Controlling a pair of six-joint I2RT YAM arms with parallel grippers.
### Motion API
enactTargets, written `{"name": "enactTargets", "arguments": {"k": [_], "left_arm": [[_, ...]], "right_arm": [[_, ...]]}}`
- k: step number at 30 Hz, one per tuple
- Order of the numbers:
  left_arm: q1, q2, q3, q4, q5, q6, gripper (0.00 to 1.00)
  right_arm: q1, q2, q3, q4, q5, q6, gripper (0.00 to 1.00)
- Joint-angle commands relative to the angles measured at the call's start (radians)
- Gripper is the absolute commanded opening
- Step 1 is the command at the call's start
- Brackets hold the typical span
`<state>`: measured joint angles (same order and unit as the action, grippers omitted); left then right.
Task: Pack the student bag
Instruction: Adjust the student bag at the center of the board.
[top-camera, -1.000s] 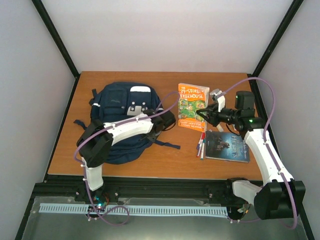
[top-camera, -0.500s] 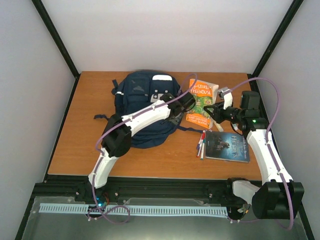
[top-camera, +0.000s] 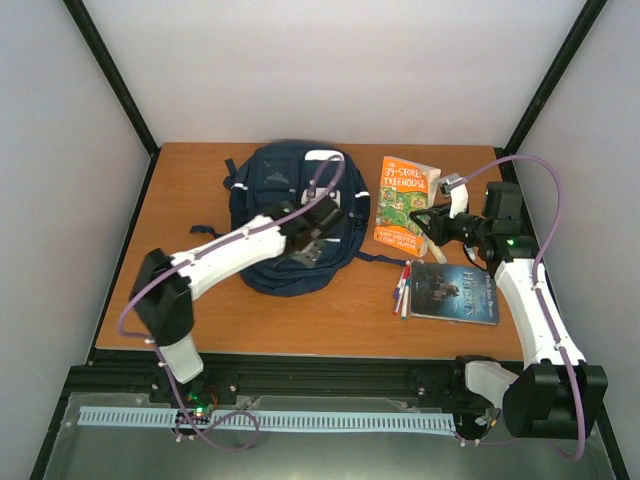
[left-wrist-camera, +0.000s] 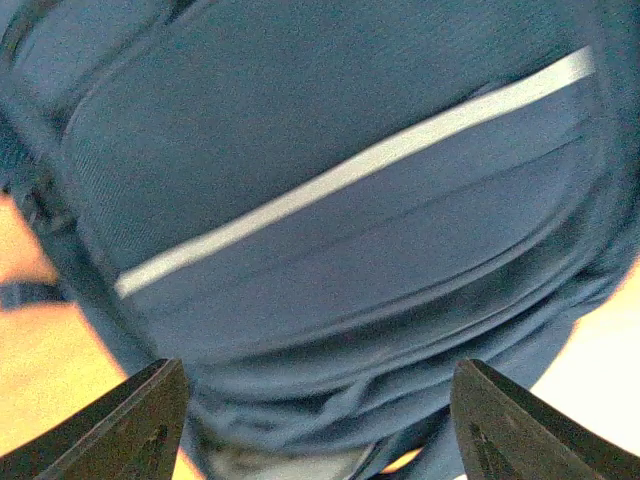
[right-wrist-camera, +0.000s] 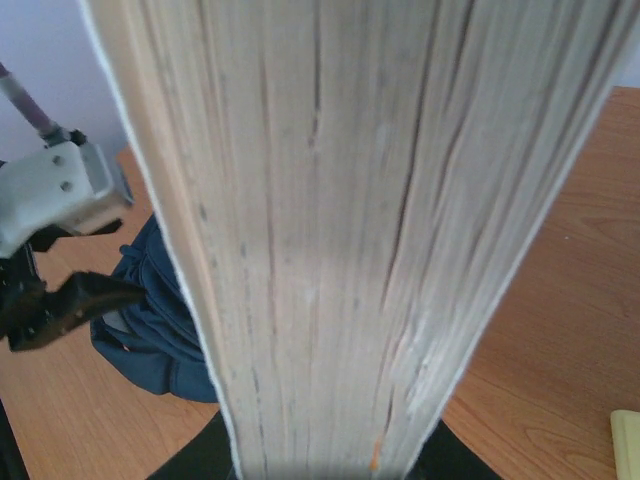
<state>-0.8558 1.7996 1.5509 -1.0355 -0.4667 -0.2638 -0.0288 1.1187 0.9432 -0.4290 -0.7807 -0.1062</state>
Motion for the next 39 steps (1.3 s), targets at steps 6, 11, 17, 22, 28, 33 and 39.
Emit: {"name": "enactTargets", "arguments": {"k": [6,11,17,22,28,33,39], "left_arm": [[0.17,-0.197,-0.34,0.057,0.079,-0.175,0.69],[0.168,-0.187,-0.433,0.127,0.207,-0.17,0.62],[0.086,-0.193,-0.473,0.252,0.466,-0.144,0.56],[0.009,-0.117,-0.448,0.325,0.573,-0.174,0.51],[-0.025,-0.076,-0.389,0.334,0.597,-0.152,0.47],[-0.027,-0.138,-0.334,0.264,0.495,-0.065,0.48],[-0.026,-0.151,-0.285,0.225,0.382,0.086,0.55]], "right_arm": [[-0.008,-0.019,0.003,0.068,-0.057,0.01,0.03],[-0.009,-0.021,0.005,0.065,-0.055,0.008,0.03],[-0.014,-0.023,0.003,0.065,-0.057,0.008,0.03],[-0.018,-0.026,0.003,0.065,-0.058,0.007,0.03],[-0.033,-0.026,0.0,0.067,-0.067,0.014,0.03],[-0.039,-0.027,0.0,0.068,-0.072,0.016,0.03],[-0.042,-0.03,0.002,0.068,-0.075,0.016,0.03]]}}
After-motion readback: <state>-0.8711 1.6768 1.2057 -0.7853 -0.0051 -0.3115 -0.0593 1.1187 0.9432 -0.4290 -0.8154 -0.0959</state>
